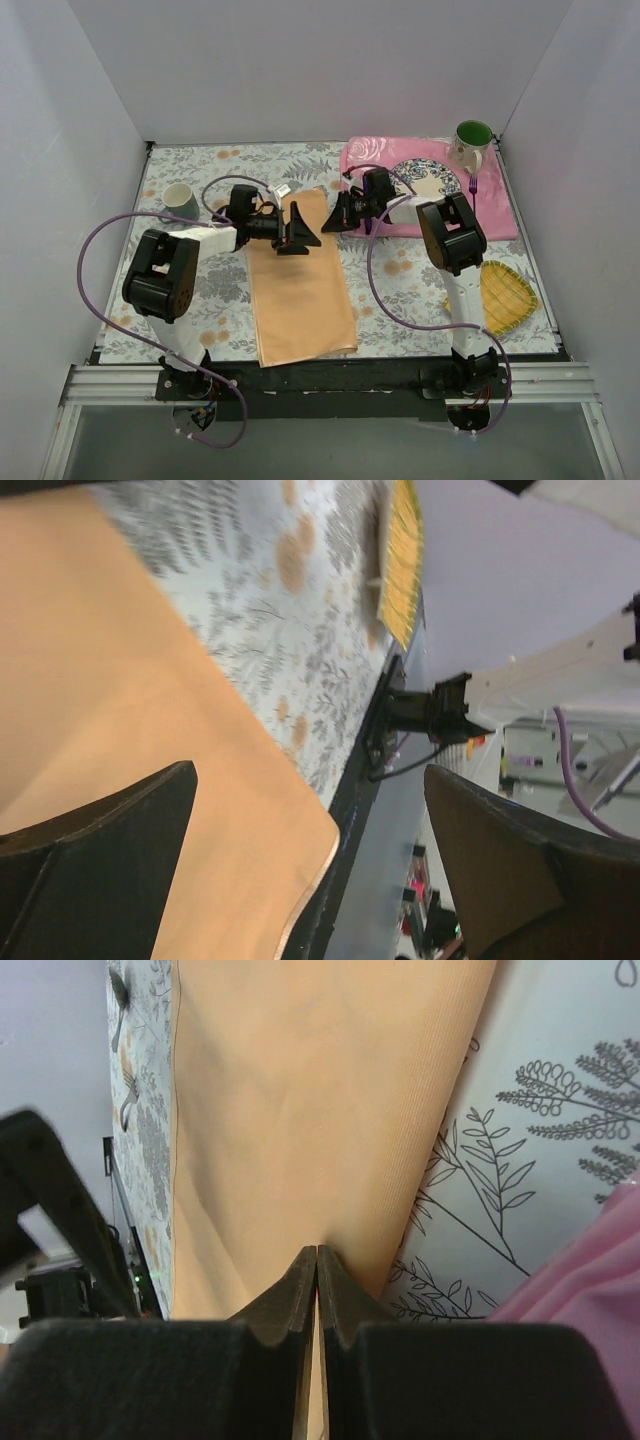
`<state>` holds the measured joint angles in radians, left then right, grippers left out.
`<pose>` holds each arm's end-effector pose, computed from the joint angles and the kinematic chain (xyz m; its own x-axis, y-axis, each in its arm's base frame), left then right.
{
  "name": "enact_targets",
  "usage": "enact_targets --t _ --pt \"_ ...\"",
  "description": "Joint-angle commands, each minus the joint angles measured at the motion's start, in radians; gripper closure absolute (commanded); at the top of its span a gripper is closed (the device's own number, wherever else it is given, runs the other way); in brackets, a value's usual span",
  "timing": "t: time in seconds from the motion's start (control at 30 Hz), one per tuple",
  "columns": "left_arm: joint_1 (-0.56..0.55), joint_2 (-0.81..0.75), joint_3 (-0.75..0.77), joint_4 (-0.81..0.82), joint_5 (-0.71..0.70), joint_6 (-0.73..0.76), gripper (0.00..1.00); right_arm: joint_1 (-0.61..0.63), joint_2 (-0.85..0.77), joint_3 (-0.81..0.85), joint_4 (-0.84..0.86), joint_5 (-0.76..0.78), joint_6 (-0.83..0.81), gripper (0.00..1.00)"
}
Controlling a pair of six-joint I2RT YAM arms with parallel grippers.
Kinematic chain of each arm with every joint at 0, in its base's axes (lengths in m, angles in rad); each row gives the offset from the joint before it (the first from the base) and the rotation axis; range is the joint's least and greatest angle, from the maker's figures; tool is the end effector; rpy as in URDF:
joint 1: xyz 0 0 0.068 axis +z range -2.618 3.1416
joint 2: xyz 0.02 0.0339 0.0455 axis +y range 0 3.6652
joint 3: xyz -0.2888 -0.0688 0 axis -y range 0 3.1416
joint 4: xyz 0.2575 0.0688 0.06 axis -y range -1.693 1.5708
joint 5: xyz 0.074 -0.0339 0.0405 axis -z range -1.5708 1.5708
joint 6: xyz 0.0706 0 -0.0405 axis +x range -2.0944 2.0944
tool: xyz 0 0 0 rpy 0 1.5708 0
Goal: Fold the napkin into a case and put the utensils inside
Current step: Smooth out the rectangle-folded napkin at the center of the board.
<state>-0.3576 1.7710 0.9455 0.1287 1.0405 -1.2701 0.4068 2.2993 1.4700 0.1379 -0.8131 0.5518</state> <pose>0.3349 -0.1902 0.1776 -0.9391 -0.1648 0.3016 -0.3382 0.2863 -0.8965 0.4617 0.2548 0.1015 -0.9106 0.0000 -0.4132 -0.3622 0.4812 0.7983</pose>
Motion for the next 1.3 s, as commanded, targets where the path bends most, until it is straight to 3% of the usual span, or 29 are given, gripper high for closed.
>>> enact_targets --t 0.0,0.2,0.3,0.37,0.47,0.5,0.53,0.67,0.83,0.97,1.1,1.17,1.27 --pt "0.130 0.036 0.048 -0.181 0.007 0.097 0.03 -0.011 0.041 0.061 0.040 0.031 -0.006 0.90" --pt "0.225 0.198 0.166 -0.233 -0.072 0.147 0.05 -0.016 0.057 0.148 0.060 0.017 0.031 0.89" --pt "0.261 0.258 0.229 -0.271 -0.079 0.164 0.07 -0.017 0.005 0.144 0.092 -0.018 0.068 0.84" --pt "0.275 0.294 0.252 -0.303 -0.098 0.187 0.08 -0.019 -0.049 0.090 0.165 -0.055 0.120 0.73" --pt "0.290 0.309 0.274 -0.325 -0.114 0.210 0.08 -0.017 -0.133 -0.049 0.325 -0.109 0.265 0.42" --pt "0.293 0.312 0.277 -0.327 -0.108 0.216 0.08 -0.017 -0.152 -0.075 0.354 -0.118 0.305 0.19" --pt "0.298 0.317 0.292 -0.333 -0.102 0.225 0.08 -0.017 -0.165 -0.091 0.362 -0.121 0.310 0.15" --pt "0.307 0.315 0.338 -0.333 0.005 0.270 0.08 -0.017 -0.190 -0.085 0.344 -0.133 0.303 0.13" --pt "0.266 0.205 0.313 -0.253 0.145 0.239 0.07 -0.019 -0.141 -0.017 0.347 -0.146 0.336 0.21" --pt "0.192 0.093 0.173 -0.028 0.092 0.066 0.06 -0.028 -0.132 -0.019 0.370 -0.195 0.367 0.37" --pt "0.167 0.143 0.206 0.121 0.087 -0.168 0.11 -0.048 -0.282 -0.210 0.339 -0.218 0.300 0.51" --pt "0.148 0.162 0.200 0.267 0.058 -0.293 0.13 -0.046 -0.361 -0.302 0.245 -0.219 0.252 0.52" --pt "0.096 0.220 0.246 0.287 0.033 -0.327 0.12 -0.040 -0.431 -0.390 0.185 -0.222 0.209 0.49"
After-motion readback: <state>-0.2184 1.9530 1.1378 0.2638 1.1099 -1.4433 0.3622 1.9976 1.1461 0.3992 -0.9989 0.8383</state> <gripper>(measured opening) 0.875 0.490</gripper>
